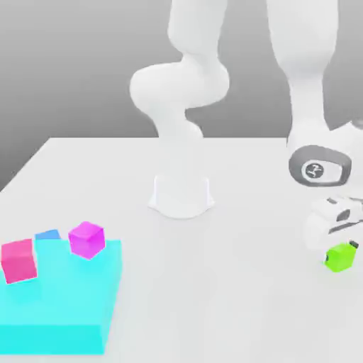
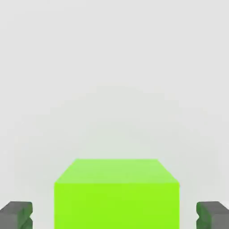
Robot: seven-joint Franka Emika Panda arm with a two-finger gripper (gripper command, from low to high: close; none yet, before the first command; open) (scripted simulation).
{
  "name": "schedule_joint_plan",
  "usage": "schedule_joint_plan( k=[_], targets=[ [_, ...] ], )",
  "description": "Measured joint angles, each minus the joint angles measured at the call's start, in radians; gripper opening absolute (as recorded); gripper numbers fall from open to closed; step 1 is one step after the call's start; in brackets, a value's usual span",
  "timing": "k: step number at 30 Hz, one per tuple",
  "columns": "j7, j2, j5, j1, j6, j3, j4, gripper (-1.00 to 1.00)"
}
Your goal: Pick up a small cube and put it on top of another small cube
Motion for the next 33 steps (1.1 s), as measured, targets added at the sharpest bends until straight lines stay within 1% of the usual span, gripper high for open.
schedule_joint_plan(
  k=[2, 3, 4, 6, 9, 10, 11, 14, 22, 27, 33],
  targets=[
    [0.001, 0.000, -0.001, 0.000, 0.001, 0.000, 0.000, -1.00],
    [0.012, 0.013, -0.016, 0.014, 0.011, -0.018, 0.004, -1.00],
    [0.004, 0.004, -0.005, 0.004, 0.004, -0.005, 0.001, -1.00],
    [-0.043, -0.045, 0.056, -0.043, -0.030, 0.055, -0.014, -1.00],
    [-0.145, -0.144, 0.191, -0.109, -0.095, 0.150, -0.042, -1.00],
    [-0.180, -0.178, 0.239, -0.122, -0.116, 0.172, -0.050, -1.00],
    [-0.181, -0.186, 0.264, -0.138, -0.124, 0.171, -0.048, -1.00],
    [-0.112, -0.216, 0.292, -0.202, -0.137, 0.094, -0.037, -1.00],
    [0.162, -0.279, 0.306, -0.390, -0.156, -0.139, -0.038, -1.00],
    [0.371, -0.314, 0.304, -0.575, -0.171, -0.269, -0.048, -1.00],
    [0.655, -0.358, 0.298, -0.821, -0.193, -0.395, -0.058, -1.00]
  ],
)
